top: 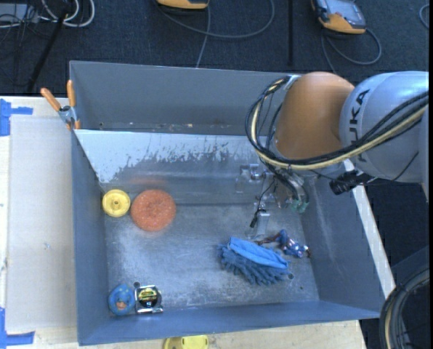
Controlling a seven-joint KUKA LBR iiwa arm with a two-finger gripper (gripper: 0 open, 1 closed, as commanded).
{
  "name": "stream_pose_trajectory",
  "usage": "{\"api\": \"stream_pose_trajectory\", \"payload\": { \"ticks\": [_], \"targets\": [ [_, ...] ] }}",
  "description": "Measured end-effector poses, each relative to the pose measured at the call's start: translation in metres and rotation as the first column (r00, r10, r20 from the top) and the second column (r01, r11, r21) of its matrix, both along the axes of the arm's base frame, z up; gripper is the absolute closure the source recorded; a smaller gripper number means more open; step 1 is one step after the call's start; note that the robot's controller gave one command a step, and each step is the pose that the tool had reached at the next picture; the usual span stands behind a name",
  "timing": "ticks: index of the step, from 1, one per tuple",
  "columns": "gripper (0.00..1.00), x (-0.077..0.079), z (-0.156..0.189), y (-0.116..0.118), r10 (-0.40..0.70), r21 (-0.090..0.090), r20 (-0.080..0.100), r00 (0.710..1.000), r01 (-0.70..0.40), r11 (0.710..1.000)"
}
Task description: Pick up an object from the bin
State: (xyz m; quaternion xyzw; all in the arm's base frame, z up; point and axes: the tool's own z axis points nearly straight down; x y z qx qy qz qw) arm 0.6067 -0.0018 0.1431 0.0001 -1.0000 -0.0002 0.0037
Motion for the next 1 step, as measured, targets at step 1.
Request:
{"api": "stream_pose_trajectory", "payload": {
  "ticks": [1],
  "targets": [
    [1.0,0.0017,0.0049,0.0,0.0,0.0,0.007,1.0,0.0,1.0]
  ]
}}
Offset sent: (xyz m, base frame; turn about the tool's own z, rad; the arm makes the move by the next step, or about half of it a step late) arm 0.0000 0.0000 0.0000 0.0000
